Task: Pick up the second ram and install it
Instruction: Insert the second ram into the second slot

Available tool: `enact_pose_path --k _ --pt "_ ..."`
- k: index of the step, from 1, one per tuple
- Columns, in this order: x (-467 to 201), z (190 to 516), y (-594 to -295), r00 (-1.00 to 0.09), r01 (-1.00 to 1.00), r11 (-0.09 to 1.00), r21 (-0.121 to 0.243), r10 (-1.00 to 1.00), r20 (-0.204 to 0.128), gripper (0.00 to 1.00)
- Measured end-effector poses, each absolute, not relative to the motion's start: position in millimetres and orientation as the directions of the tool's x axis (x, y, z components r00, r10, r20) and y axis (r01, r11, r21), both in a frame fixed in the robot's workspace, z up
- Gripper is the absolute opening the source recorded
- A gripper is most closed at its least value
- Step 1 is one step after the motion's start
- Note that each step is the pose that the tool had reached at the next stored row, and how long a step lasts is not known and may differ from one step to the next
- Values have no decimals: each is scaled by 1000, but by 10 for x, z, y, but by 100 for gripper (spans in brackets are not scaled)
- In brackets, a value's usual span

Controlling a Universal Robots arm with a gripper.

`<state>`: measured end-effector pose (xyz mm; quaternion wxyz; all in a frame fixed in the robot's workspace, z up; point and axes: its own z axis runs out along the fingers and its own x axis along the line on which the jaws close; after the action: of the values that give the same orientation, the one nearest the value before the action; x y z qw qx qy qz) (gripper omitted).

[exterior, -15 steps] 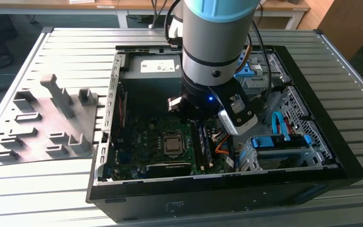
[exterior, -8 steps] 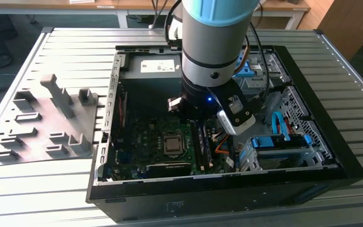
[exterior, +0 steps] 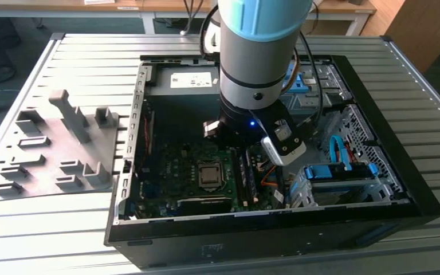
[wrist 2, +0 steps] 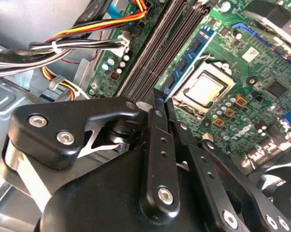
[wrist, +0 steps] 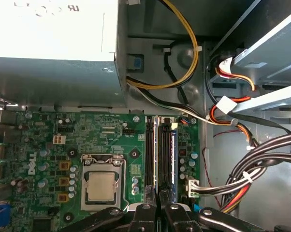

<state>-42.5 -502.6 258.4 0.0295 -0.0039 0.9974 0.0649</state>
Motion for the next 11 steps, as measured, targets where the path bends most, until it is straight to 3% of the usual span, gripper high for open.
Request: enact_pose_path --k 7,11 --pt "-425 2520 -5025 -998 26 992 123 33 -60 14" --pt "-425 2500 -5025 -998 26 996 89 32 -61 14"
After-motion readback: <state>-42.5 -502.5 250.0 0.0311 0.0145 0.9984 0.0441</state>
